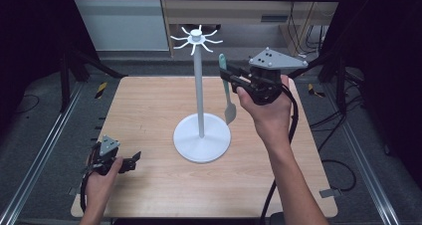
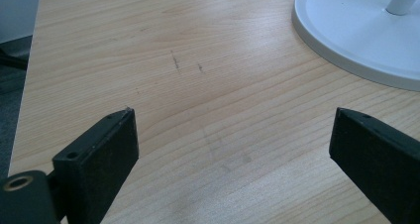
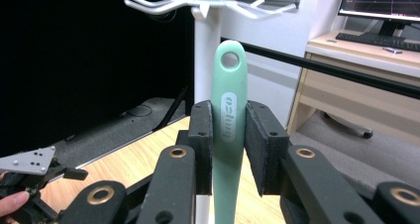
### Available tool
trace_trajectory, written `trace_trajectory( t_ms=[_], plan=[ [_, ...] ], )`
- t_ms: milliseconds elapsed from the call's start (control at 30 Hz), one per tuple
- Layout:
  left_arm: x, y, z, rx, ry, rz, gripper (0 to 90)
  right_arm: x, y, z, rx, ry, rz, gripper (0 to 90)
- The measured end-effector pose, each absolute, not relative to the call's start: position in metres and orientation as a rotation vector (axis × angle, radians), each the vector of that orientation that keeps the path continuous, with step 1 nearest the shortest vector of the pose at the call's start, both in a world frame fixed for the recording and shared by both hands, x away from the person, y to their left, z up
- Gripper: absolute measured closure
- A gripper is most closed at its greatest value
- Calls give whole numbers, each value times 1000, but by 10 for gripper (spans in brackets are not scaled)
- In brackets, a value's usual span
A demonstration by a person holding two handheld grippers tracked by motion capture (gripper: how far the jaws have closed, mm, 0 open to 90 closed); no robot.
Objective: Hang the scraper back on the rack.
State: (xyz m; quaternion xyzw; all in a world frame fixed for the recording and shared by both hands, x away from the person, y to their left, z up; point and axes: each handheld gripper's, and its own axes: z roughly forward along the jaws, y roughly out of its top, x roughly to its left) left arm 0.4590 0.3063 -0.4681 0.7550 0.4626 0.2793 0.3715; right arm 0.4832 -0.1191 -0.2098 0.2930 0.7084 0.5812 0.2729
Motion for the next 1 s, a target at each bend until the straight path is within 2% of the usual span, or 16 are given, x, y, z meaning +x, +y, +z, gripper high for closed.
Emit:
trace_trajectory(
  t_ms=[400,1000],
  plan=[
    [459,306,-468,1938,1186,717,47,481,-108,-195,741,1909,1568,741],
    [459,306,-468,1936,1184,718,47,492,-98,-198,761,1933,1561,740]
  ],
)
